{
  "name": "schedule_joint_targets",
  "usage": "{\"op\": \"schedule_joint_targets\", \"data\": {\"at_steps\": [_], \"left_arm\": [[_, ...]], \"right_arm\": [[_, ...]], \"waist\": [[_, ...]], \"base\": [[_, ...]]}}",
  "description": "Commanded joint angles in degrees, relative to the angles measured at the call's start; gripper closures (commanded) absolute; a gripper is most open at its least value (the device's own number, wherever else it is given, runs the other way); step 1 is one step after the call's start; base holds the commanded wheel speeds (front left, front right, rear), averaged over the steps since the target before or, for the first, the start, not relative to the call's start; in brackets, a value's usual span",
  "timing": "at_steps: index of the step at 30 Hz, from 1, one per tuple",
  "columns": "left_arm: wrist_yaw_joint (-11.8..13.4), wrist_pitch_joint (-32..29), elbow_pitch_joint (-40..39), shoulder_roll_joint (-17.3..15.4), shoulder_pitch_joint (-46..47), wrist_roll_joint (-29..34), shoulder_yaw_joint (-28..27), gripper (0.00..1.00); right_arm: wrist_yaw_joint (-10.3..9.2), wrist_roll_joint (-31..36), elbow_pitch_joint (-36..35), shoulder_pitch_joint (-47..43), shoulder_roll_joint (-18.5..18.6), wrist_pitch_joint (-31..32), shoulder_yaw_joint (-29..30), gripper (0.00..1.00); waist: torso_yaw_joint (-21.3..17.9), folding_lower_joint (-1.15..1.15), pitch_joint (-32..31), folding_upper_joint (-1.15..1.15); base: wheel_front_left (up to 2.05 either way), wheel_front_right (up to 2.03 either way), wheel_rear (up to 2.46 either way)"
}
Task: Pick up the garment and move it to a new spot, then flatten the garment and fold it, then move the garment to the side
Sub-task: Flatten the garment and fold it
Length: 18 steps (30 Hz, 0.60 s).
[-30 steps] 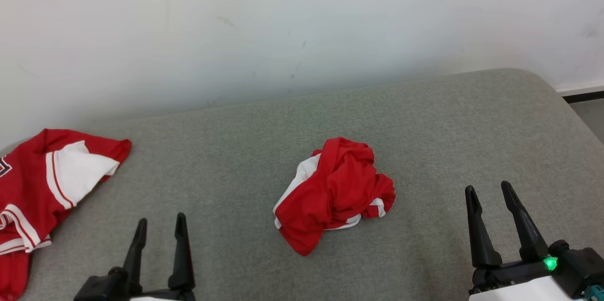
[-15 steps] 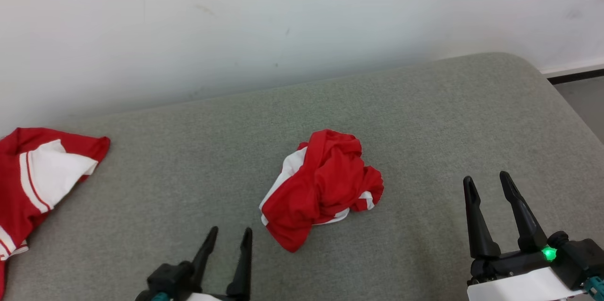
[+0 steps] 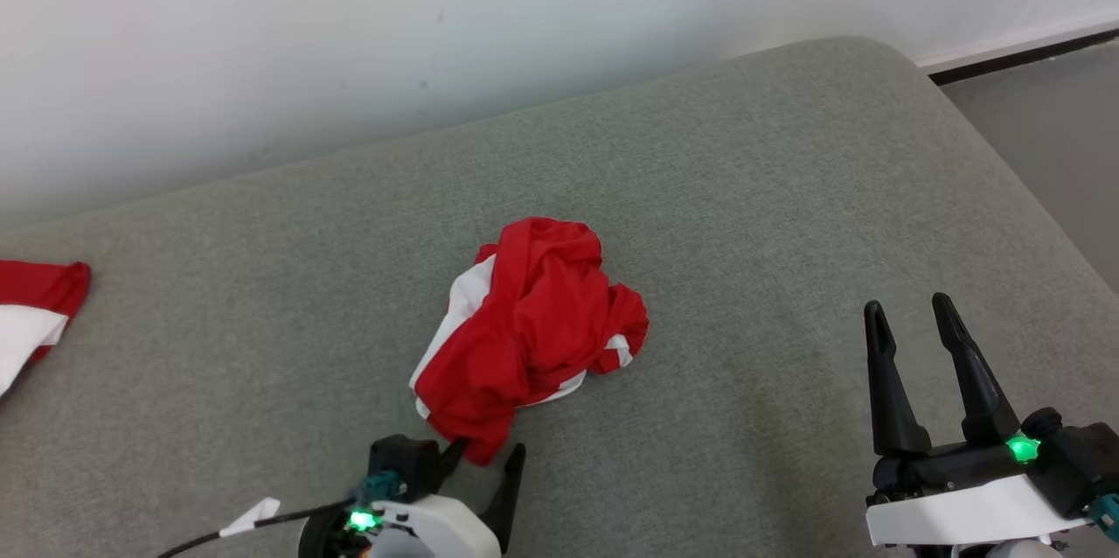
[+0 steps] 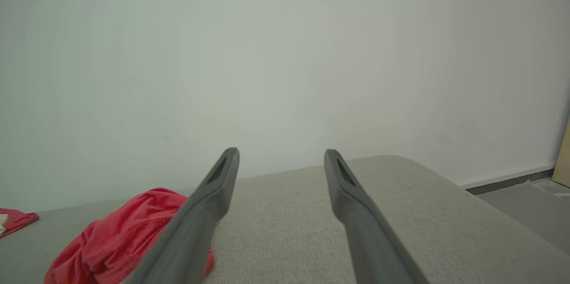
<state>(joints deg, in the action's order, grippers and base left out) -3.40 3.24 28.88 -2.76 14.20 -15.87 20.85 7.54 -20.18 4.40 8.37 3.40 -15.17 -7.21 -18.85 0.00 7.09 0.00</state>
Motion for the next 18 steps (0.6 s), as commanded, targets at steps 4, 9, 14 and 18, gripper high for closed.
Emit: {"op": "schedule_joint_targets", "data": {"at_steps": [4, 9, 14, 18], "left_arm": [[2.06, -4.23, 1.70, -0.43, 2.04, 0.47, 0.16, 0.00], [4.75, -8.33, 0.19, -0.53, 2.53, 0.69, 0.11, 0.49], [5.58, -10.70, -3.61, -1.42, 1.03, 0.35, 0.29, 1.00], [6.03, -11.56, -8.27, -3.27, -0.25, 0.03, -0.48, 1.00]], "right_arm": [[-0.10, -0.18, 0.09, 0.84, -0.22, 0.04, 0.26, 0.00], [-0.10, -0.23, 0.10, 0.46, -0.38, 0.04, 0.41, 0.00], [-0.10, -0.18, 0.16, -0.15, -0.46, 0.04, 0.79, 0.00], [-0.10, 0.03, 0.00, -0.32, -0.45, 0.04, 0.93, 0.00]], "waist": [[-1.64, 0.00, 0.70, 0.00], [-2.22, 0.00, 0.59, 0.00], [-1.79, 0.00, 0.10, 0.00], [-1.03, 0.00, -0.45, 0.00]], "base": [[0.00, 0.00, 0.00], [0.00, 0.00, 0.00], [0.00, 0.00, 0.00], [0.00, 0.00, 0.00]]}}
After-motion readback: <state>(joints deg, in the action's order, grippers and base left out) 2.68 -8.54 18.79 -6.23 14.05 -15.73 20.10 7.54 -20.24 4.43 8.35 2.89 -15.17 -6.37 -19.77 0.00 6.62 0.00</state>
